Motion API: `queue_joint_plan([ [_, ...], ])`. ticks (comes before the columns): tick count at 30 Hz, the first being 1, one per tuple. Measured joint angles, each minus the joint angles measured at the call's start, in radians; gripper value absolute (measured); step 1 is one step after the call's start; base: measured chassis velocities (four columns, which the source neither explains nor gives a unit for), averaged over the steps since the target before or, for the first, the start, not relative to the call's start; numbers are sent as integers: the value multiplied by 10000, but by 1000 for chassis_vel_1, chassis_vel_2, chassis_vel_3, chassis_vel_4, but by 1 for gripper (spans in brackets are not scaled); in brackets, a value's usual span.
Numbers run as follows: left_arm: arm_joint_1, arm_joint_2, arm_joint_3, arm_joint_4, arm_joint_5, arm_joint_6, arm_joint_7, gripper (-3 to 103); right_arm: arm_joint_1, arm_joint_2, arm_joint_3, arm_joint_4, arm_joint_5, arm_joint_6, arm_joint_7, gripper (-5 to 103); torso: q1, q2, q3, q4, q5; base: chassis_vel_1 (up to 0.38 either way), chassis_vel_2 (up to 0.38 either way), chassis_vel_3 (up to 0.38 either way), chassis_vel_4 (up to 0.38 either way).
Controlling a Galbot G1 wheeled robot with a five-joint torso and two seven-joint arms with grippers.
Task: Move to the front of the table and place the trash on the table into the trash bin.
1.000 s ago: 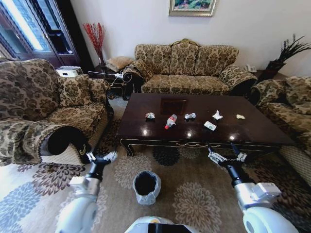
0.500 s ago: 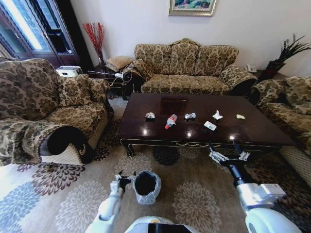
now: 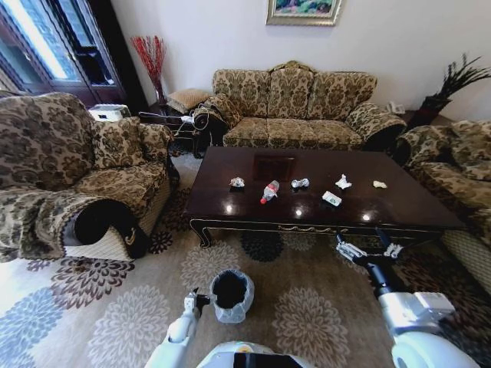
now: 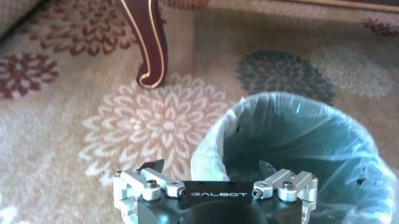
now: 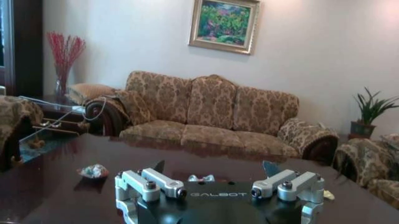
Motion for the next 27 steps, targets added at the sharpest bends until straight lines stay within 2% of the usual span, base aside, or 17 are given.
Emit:
queue_joint_plan([
  [5,-787,-151,-44,1166,-72,-44,16,100,-73,50,-4,0,-130,31,154,100,0,0,0,0,0,0,0,0,0],
  [16,-1963,-200,-190,2438,-135,66,-68,100,-123,65,-37,0,-297,32,319,100,0,0,0,-1,1,0,0,0,0],
  [17,-2027,-206,-211,2541,-131,105,48,103,-163,98,-27,0,-320,48,338,100,0,0,0,-1,1,0,0,0,0],
  [22,-2051,-286,-212,2688,-81,219,150,93,-234,145,14,-2,-370,85,352,100,0,0,0,0,1,0,0,0,0],
  [24,-2052,-383,-212,2762,-71,236,152,86,-249,152,16,-4,-391,87,368,100,0,0,0,-1,-1,0,0,0,0],
  [26,-2048,-399,-209,2778,-70,238,154,86,-250,152,16,-4,-399,87,370,100,0,1,0,-1,-2,0,0,0,0],
  [27,-2039,-421,-200,2849,-70,239,163,78,-250,147,2,-5,-419,85,378,100,0,1,0,0,1,0,0,0,0],
])
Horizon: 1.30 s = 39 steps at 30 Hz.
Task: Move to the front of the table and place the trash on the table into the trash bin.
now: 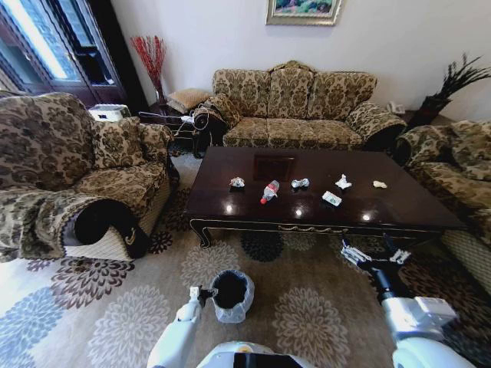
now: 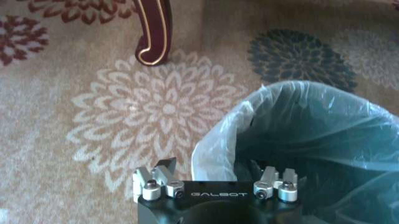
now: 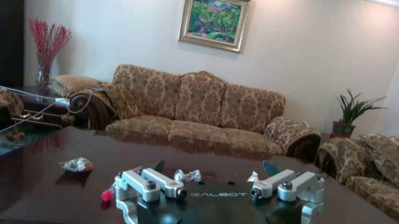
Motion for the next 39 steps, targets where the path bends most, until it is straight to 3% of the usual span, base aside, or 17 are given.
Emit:
queue_joint_plan([
  [3,-17,-28,-5,113,-1,-6,23,74,-1,-16,-11,0,-11,-6,15,100,0,0,0,0,0,0,0,0,0],
  [8,-110,-89,-38,357,-10,-27,55,57,-14,-72,-21,-1,-43,-32,32,100,0,0,0,0,1,0,0,0,0],
  [13,-105,-155,-33,411,-13,-36,61,50,-14,-86,-33,-1,-108,-42,38,100,0,0,0,0,0,0,0,0,0],
  [14,-79,-195,-21,418,-16,-38,61,42,-21,-88,-44,-1,-142,-43,39,100,0,0,0,0,-1,0,0,0,0],
  [17,-58,-230,-10,419,-18,-40,61,38,-31,-88,-49,-2,-174,-45,43,100,0,0,0,0,0,0,0,0,0],
  [18,-55,-255,-7,420,-21,-41,50,30,-42,-85,-51,-1,-186,-46,54,100,0,0,0,0,0,0,0,0,0],
  [20,-58,-262,-12,426,-24,-43,29,30,-51,-82,-51,-1,-194,-46,67,100,0,0,0,0,0,0,0,0,0],
  [21,-71,-279,-18,433,-26,-49,12,22,-65,-67,-51,-1,-212,-46,75,100,0,0,0,1,2,0,0,0,0],
  [24,-92,-307,-29,438,-27,-56,-7,19,-89,-44,-46,-1,-235,-46,77,100,0,0,-1,-1,-2,0,0,0,0],
  [27,-98,-337,-45,431,-22,-66,-14,7,-95,-26,-40,-2,-264,-38,82,100,0,0,0,-1,-1,0,0,0,0],
  [34,128,-237,-101,-135,-31,-83,-21,3,-19,-64,-42,-2,-273,-36,97,100,0,-1,0,-4,-4,0,0,0,0],
  [39,910,242,-233,-1696,-25,21,48,3,114,-82,-77,-2,-262,-37,100,100,0,-1,-1,0,2,0,0,0,0],
])
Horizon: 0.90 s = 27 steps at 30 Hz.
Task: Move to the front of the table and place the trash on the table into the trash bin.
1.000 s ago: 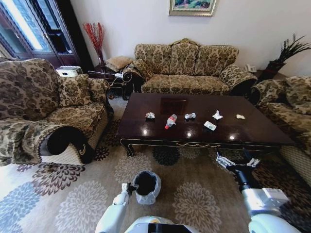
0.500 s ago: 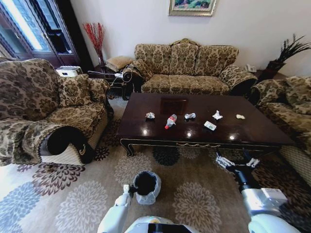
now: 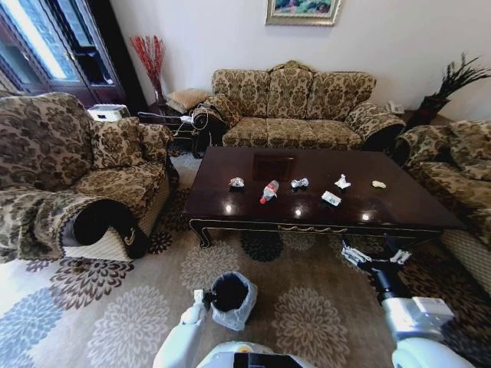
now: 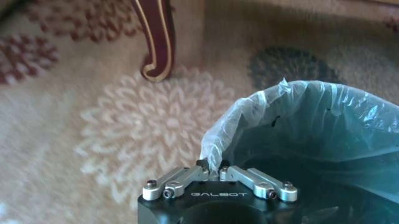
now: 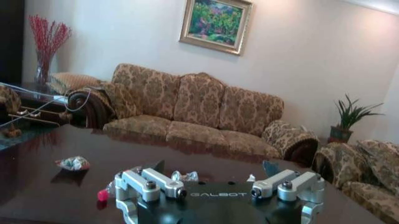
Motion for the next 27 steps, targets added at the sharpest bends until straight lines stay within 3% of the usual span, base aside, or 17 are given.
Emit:
queue_joint_plan([
  [4,704,378,-253,-1779,16,108,-33,3,123,-77,-27,0,132,-88,0,100,0,0,0,-1,-5,0,0,0,0],
  [6,1444,801,-545,-3601,58,309,-32,3,270,-237,10,-2,391,-231,3,100,0,0,0,-2,-2,0,0,0,0],
  [7,1444,801,-545,-3601,58,309,-32,3,270,-237,10,-2,391,-231,3,100,0,0,0,-2,-2,0,0,0,0],
  [9,2021,1029,-825,-5028,92,626,-33,3,437,-407,36,-49,551,-294,17,100,0,0,0,0,-2,0,0,0,0],
  [10,2021,1029,-825,-5028,92,626,-33,3,437,-407,36,-49,551,-294,17,100,0,0,0,0,-2,0,0,0,0],
  [13,3416,1317,-1239,-8095,-41,1501,-104,3,783,-846,78,-287,855,-385,20,100,0,0,0,-1,-12,0,0,0,0],
  [14,3416,1317,-1239,-8095,-41,1501,-104,3,783,-846,78,-287,855,-385,20,100,0,0,0,-1,-12,0,0,0,0],
  [16,4315,1383,-1707,-9818,-44,1947,-194,3,956,-1054,128,-411,1041,-451,-13,100,0,0,0,-3,2,0,0,0,0],
  [17,4315,1383,-1707,-9818,-44,1947,-194,3,956,-1054,128,-411,1041,-451,-13,100,0,0,0,-3,2,0,0,0,0],
  [19,5215,1359,-2374,-11568,-53,2383,-233,3,1260,-1260,217,-547,1345,-522,-108,100,-2,0,0,2,-4,0,0,0,0],
  [20,5215,1359,-2374,-11568,-53,2383,-233,3,1260,-1260,217,-547,1345,-522,-108,100,-2,0,0,2,-4,0,0,0,0],
  [23,5667,1308,-3016,-13453,-279,2881,-577,3,1618,-1354,218,-672,1617,-519,-220,100,-2,0,-1,4,1,0,0,0,0],
  [27,5462,1276,-3195,-14659,-476,2987,-1064,3,1744,-1334,177,-785,1838,-412,-526,100,-1,0,-1,-2,0,0,0,0,0],
])
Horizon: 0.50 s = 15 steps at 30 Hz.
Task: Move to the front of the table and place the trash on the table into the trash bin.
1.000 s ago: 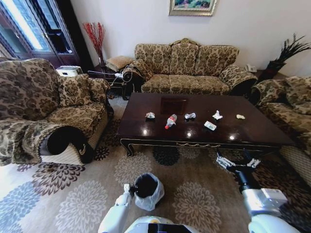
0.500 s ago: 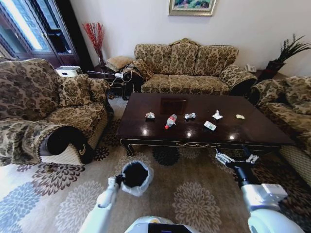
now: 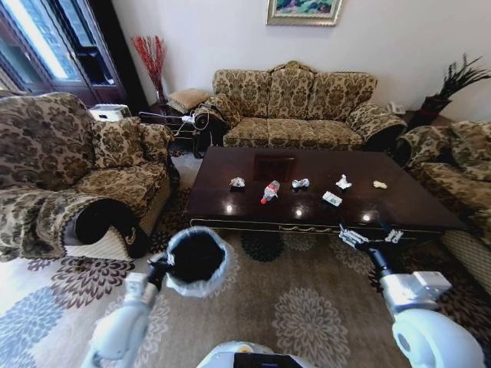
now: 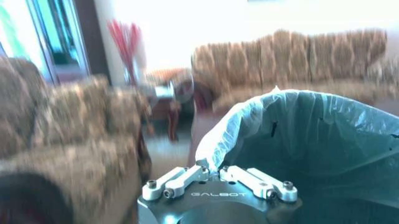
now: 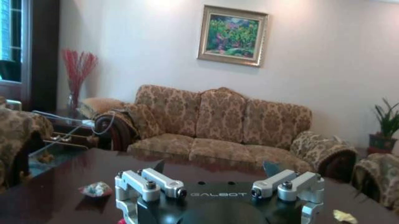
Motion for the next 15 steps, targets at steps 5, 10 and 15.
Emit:
queue_joint_plan([
  [5,-118,-146,211,-283,64,-452,-438,3,-175,1,5,-36,323,116,-311,100,0,0,0,0,-5,0,0,0,0],
  [10,198,-281,447,-287,133,-894,-571,3,-298,-54,12,-22,404,173,-351,100,-1,0,0,2,-3,0,0,0,0],
  [15,208,-289,484,-289,135,-987,-664,3,-324,-84,-22,43,404,172,-369,100,-2,1,0,1,-2,-40,29,32,-30],
])
